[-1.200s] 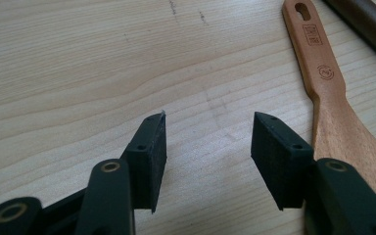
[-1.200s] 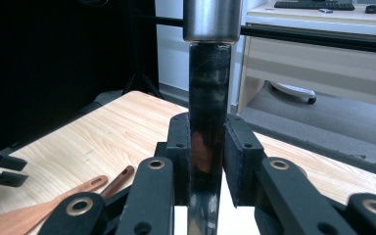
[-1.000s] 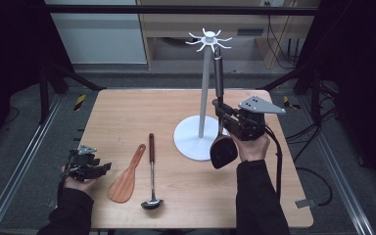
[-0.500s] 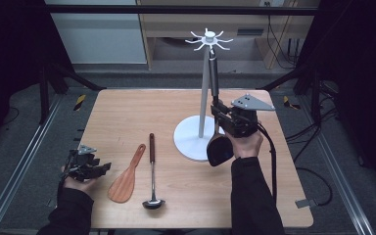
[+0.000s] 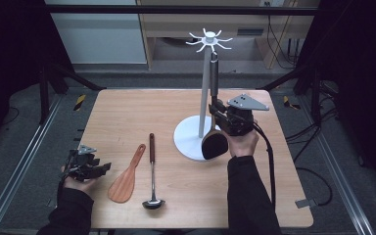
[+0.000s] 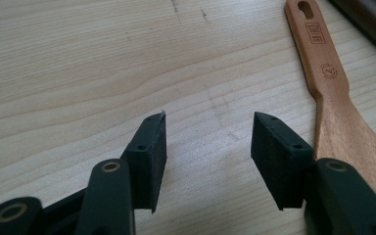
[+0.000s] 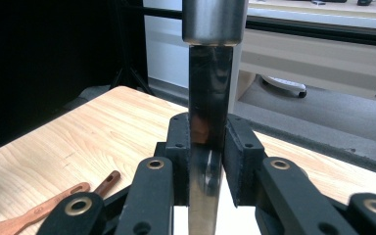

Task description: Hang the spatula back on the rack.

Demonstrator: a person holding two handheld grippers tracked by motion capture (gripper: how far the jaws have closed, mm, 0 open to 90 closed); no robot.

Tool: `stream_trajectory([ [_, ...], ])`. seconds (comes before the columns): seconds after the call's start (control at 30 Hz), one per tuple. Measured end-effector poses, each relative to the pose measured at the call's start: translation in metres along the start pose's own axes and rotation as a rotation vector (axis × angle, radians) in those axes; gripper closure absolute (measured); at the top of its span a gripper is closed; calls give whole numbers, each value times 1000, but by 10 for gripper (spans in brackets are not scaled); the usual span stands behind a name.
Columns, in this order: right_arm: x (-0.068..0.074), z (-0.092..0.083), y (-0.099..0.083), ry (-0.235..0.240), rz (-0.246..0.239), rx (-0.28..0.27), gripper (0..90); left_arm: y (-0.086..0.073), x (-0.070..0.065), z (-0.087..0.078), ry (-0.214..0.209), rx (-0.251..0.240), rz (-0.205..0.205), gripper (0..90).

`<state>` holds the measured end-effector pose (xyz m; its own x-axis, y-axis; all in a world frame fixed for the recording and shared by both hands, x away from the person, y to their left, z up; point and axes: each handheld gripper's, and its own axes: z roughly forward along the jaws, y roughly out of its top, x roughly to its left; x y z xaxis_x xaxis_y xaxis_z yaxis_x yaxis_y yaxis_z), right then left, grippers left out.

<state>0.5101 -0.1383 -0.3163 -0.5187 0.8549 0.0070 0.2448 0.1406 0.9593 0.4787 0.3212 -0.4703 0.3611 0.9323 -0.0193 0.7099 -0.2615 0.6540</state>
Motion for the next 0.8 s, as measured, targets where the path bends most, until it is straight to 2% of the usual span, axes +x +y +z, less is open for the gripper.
stream_trajectory([
  [0.8,-2,8,0,-19,-15,-9,742,0,-1,0,-1,4,2,468],
])
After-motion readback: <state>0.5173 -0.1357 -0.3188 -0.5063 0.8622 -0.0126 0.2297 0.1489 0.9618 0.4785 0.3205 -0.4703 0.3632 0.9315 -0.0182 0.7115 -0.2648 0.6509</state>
